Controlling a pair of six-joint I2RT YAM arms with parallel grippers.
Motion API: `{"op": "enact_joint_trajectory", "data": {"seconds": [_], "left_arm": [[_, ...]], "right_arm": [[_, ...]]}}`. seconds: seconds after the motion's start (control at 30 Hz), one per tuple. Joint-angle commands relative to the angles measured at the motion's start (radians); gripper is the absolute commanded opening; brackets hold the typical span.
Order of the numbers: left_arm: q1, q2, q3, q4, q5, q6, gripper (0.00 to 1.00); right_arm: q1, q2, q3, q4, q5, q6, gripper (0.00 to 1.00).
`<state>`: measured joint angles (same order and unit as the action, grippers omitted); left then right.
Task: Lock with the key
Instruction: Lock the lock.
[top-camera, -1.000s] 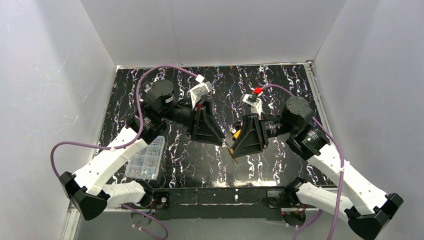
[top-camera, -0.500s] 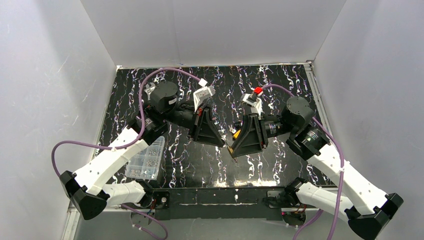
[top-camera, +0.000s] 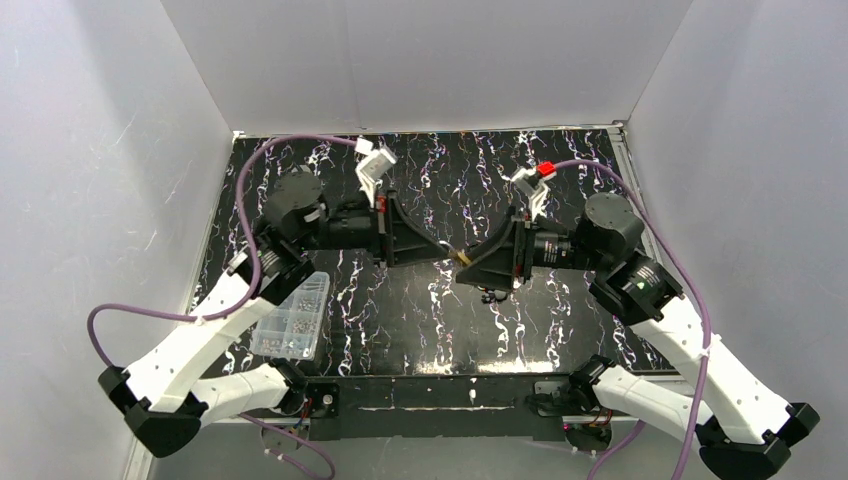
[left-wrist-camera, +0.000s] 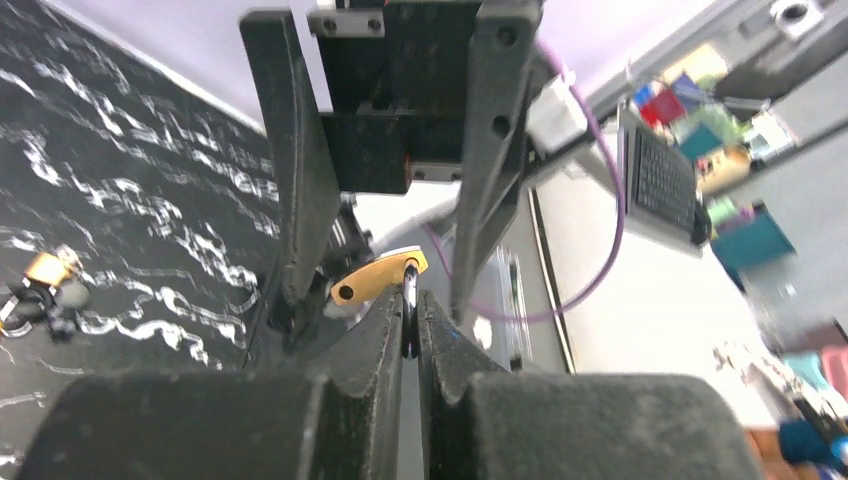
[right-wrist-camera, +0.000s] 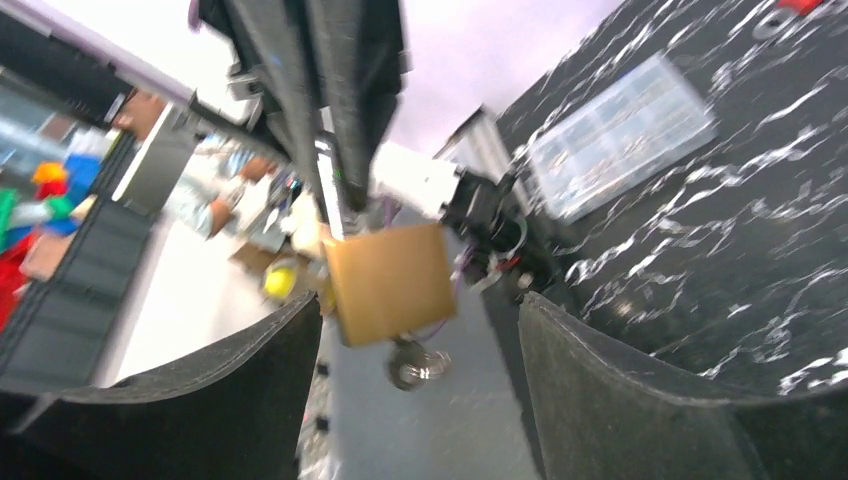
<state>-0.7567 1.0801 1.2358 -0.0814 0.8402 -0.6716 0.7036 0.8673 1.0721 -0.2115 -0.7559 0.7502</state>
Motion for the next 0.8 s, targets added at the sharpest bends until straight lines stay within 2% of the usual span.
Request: {"op": "enact_joint_trajectory", "data": {"seconds": [0.0,0.1,0.17,0.33,0.5,0.77], "left_arm": [[-0.011,-0.083,-0.002,0.188,-0.245,-0.144,0.00],[-0.015,-0.097,0.001,0.236,-0.319,-0.188,0.00],[-0.018,-0.101,0.018,0.227,-0.371,-0.196,0.00],[-0.021,-0.091,0.068,0.173,-0.447,-0.230,0.00],[-0.024,-0.071,0.093,0.164,-0.480,-0.279,0.00],[-0.029,-0.062,0.103,0.183,-0.497,-0.300,0.00]], "right_arm": [[0.002,-0.050,0.014,0.147,0.237,-0.051,0.78],[0.002,-0.073,-0.008,0.284,0.323,-0.031,0.76],[0.003,-0.075,0.007,0.317,0.367,-0.036,0.74],[0.004,-0.057,0.072,0.320,0.416,-0.100,0.75],[0.012,-0.004,0.152,0.302,0.382,-0.155,0.75],[0.036,0.051,0.209,0.278,0.359,-0.201,0.60]]}}
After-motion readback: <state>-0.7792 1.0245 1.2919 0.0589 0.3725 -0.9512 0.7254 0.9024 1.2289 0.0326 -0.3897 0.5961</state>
